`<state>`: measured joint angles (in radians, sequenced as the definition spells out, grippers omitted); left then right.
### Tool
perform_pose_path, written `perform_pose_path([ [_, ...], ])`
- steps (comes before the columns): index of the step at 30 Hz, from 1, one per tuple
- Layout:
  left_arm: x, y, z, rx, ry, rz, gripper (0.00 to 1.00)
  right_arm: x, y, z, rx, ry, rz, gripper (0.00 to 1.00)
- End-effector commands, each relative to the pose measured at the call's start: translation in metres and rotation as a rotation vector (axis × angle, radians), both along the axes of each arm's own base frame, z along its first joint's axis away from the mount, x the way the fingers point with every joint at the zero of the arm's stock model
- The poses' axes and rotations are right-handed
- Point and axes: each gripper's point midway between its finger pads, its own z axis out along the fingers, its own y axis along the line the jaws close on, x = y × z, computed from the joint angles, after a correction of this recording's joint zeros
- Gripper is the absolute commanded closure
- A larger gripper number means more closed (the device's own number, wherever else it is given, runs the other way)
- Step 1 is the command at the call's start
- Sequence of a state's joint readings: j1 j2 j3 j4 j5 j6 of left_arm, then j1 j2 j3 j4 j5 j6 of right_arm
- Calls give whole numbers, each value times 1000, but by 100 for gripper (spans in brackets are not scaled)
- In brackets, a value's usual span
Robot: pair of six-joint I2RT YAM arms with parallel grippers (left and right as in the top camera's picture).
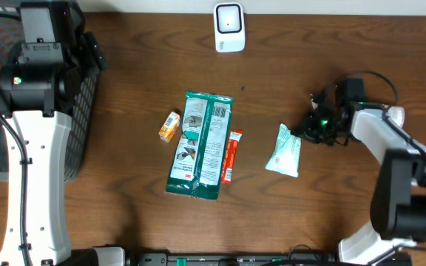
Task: Scan the item barcode
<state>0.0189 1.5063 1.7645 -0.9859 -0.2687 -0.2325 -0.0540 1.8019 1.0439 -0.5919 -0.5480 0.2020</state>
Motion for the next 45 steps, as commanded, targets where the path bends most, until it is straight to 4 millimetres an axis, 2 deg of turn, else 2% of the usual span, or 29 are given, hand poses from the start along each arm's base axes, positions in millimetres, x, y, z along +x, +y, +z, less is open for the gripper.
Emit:
perform_pose_path([
  [1, 0, 4, 3, 11, -7, 17, 10, 7, 5, 51, 21, -177, 67, 99],
  [4, 0, 4, 3, 11, -7, 17, 10, 8, -2, 71, -28, -222, 33, 99],
  [9, 0, 4, 3, 11, -7, 17, 10, 7, 6, 86, -53, -317, 130, 99],
  [13, 0, 4, 3, 11, -7, 17, 10, 7, 11, 86, -68, -335, 167, 99],
  [18, 0, 4, 3, 11, -7, 17, 10, 6, -8, 75, -176, -284, 103, 99],
  [19, 0, 4, 3, 11, -7, 17, 10, 4, -14, 71, -208, -265, 89, 95],
  [21, 0, 4, 3, 11, -7, 17, 10, 0, -20, 65, -246, -240, 79, 48],
  [24, 0, 4, 3, 11, -7, 17, 10, -3, -19, 60, -227, -209, 45, 24],
  [25, 0, 4, 3, 11, -7, 17, 10, -4, -18, 58, -220, -197, 27, 21],
  [29, 0, 4, 3, 11, -7, 17, 10, -3, -6, 54, -210, -189, 40, 18],
  [34, 0, 4, 3, 11, -7, 17, 10, 8, 14, 42, -228, -198, 46, 18],
  [37, 0, 4, 3, 11, -7, 17, 10, 11, 19, 23, -281, -160, 12, 20],
  [40, 0, 4, 3, 11, -7, 17, 10, 11, 33, 4, -289, -135, 45, 23],
  [45, 0, 4, 3, 11, -7, 17, 10, 2, 46, -27, -293, -56, 63, 35],
])
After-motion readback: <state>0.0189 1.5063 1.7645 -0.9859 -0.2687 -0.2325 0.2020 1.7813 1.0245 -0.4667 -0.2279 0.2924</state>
